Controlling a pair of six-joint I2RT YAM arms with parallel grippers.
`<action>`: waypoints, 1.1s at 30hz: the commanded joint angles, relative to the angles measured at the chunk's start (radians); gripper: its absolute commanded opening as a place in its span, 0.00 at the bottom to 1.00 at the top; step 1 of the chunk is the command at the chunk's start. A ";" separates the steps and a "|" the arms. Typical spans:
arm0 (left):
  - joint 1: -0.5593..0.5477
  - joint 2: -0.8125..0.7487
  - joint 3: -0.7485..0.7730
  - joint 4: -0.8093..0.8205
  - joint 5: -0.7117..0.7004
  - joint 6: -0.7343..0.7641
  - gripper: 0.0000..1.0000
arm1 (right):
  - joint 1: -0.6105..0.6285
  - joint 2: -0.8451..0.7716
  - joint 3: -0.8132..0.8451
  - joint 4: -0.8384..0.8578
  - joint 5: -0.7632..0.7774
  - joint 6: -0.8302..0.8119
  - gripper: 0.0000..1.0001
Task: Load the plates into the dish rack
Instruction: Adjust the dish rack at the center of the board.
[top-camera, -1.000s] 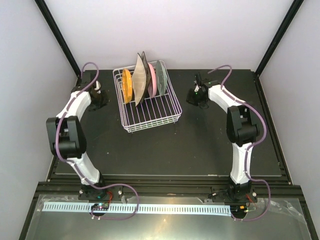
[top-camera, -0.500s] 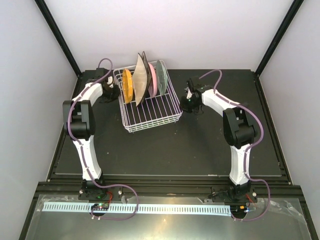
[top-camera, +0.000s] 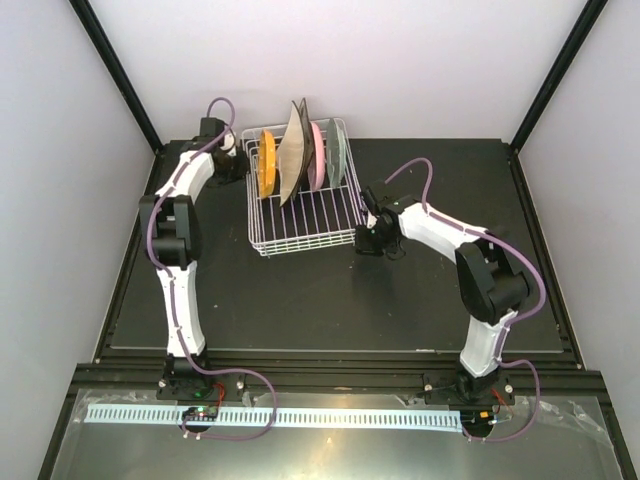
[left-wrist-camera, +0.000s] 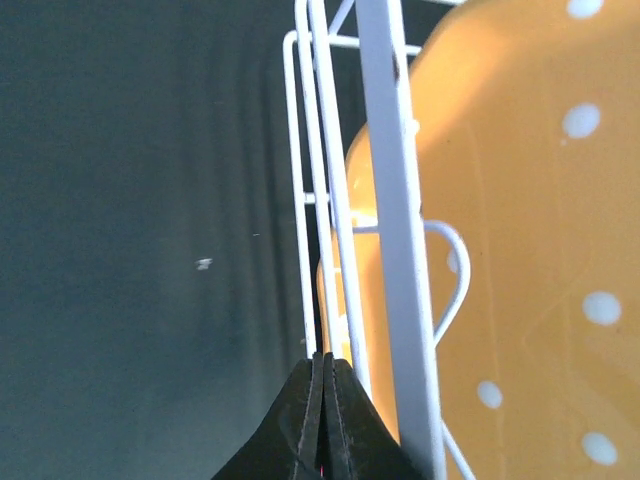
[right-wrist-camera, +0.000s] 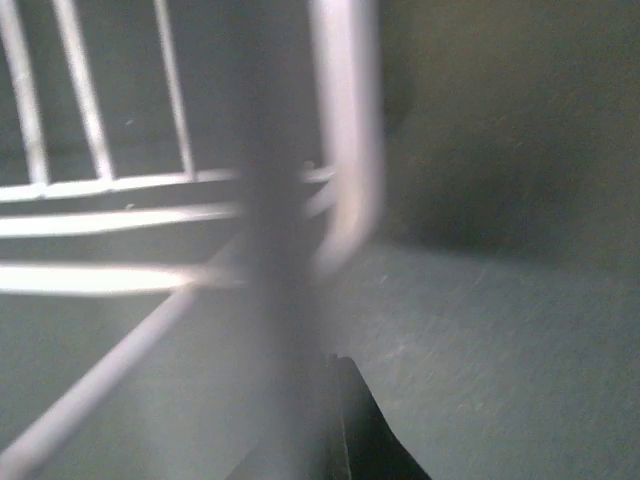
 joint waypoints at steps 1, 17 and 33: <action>-0.154 0.059 0.074 0.032 0.197 -0.027 0.03 | 0.023 -0.077 -0.051 0.047 -0.021 0.019 0.01; -0.005 -0.540 -0.377 0.112 0.035 -0.032 0.18 | -0.017 -0.555 -0.255 0.010 0.182 0.024 0.12; 0.041 -1.183 -0.541 0.079 -0.211 0.043 0.99 | -0.018 -0.689 0.005 -0.371 0.961 -0.100 1.00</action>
